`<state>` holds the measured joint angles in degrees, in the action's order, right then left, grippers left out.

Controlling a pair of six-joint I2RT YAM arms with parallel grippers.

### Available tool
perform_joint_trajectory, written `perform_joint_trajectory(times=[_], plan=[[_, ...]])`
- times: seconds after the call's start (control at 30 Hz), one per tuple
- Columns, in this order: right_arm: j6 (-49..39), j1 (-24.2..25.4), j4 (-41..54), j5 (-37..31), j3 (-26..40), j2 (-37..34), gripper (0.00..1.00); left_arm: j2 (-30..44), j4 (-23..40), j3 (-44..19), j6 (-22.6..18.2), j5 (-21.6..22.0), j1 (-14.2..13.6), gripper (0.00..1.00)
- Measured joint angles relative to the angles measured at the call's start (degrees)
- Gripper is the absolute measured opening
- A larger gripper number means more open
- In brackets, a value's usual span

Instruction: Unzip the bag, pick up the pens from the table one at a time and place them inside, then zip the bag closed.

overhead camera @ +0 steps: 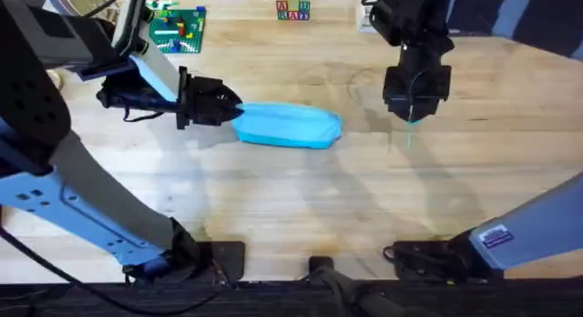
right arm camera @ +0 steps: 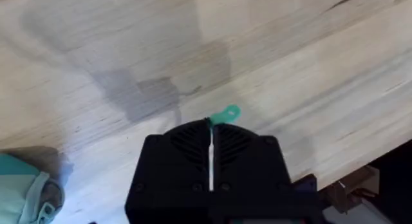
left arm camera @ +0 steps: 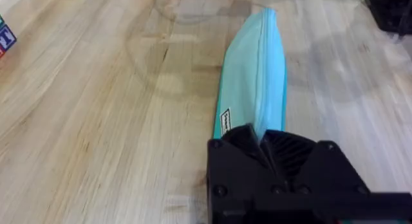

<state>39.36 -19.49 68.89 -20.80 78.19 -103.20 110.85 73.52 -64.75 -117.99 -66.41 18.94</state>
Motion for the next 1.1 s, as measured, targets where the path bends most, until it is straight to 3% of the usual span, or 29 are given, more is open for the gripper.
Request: perform_joint_trajectory(times=[0.63,0.67,0.7,0.87,0.93,1.1], plan=[[-0.40,0.00,0.00,-0.63,0.00,0.00,0.033,0.00,0.00,0.00,0.00,0.00,0.00,0.042],[-0.33,0.00,-0.01,-0.63,0.00,0.00,0.070,0.00,0.00,0.00,0.00,0.00,0.00,0.042],[-0.45,0.00,-0.03,-0.61,0.00,0.00,0.198,0.00,0.00,0.00,0.00,0.00,0.00,0.042],[-0.48,0.00,0.02,-0.63,0.00,0.00,0.934,0.00,0.02,0.00,0.00,0.00,0.00,0.042],[-0.61,0.00,0.02,-0.63,0.00,0.00,0.991,0.00,0.00,0.00,0.00,0.00,0.00,0.042],[-0.62,0.00,0.00,-0.54,0.00,0.00,0.996,0.00,0.17,0.00,0.00,0.02,0.00,0.042]])
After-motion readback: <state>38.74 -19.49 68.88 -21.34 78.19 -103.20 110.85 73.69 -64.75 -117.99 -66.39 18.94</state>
